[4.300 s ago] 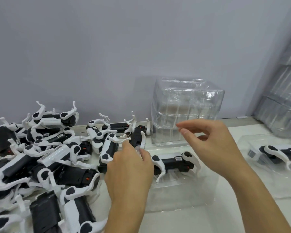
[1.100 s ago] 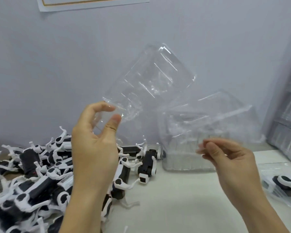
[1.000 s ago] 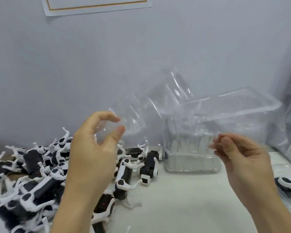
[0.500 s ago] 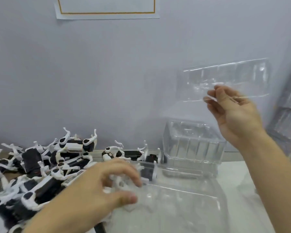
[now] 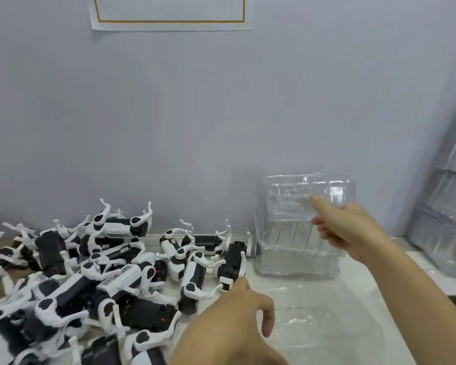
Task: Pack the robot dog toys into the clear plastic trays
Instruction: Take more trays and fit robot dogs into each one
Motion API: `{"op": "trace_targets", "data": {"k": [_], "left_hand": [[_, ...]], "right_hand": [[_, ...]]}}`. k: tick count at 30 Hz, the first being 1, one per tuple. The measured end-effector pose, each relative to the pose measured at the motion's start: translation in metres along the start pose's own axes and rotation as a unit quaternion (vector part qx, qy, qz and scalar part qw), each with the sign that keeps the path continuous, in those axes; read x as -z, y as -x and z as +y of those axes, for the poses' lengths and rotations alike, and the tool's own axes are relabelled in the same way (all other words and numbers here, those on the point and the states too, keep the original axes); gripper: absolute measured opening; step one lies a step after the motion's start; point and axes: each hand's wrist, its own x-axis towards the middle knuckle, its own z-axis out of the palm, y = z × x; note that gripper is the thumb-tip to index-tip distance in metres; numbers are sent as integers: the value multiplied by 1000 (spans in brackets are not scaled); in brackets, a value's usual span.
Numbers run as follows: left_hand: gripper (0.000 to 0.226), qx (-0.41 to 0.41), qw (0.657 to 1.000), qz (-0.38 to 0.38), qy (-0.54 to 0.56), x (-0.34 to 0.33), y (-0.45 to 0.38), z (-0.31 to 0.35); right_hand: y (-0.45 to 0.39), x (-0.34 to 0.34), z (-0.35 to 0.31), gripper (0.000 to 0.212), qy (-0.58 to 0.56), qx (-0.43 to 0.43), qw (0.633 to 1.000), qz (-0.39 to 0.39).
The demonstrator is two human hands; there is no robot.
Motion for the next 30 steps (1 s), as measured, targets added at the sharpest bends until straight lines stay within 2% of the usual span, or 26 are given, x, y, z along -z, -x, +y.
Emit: {"op": "trace_targets", "data": {"k": [3,5,7,10,12,15,19,21,23,26,28,30], "left_hand": [[49,8,999,27,46,1,1,-3],[48,23,996,66,46,1,-2,-5],[43,50,993,96,47,-1,-7,-9],[48,92,991,79,50,-7,-13,-16],[44,104,991,59,64,-8,-15,-20],[43,109,989,40,94,-7,-15,-22],[50,107,989,39,99,-6,-15,-25],[64,115,988,38,96,-8,-16,-26],[75,119,988,37,91,-9,-17,-29],[79,125,989,35,75,-9,-19,-30],[72,122,988,44,83,-9,-19,-30],[52,110,984,93,107,-6,-19,-30]], "right_hand": [[8,1,4,58,116,31,993,-1],[19,-7,6,54,167,61,983,-44],[30,-21,7,42,216,100,965,-112],[37,-52,9,20,301,168,921,-183],[36,-75,11,32,357,204,891,-191],[29,-107,14,49,412,201,868,-191],[21,-135,14,21,498,181,832,-162],[16,-136,8,10,488,211,838,-127],[10,-132,-4,12,448,241,856,-90],[6,-122,-30,17,368,276,886,-59],[7,-115,-46,22,320,299,898,-39],[9,-107,-59,25,279,321,905,-10]]}}
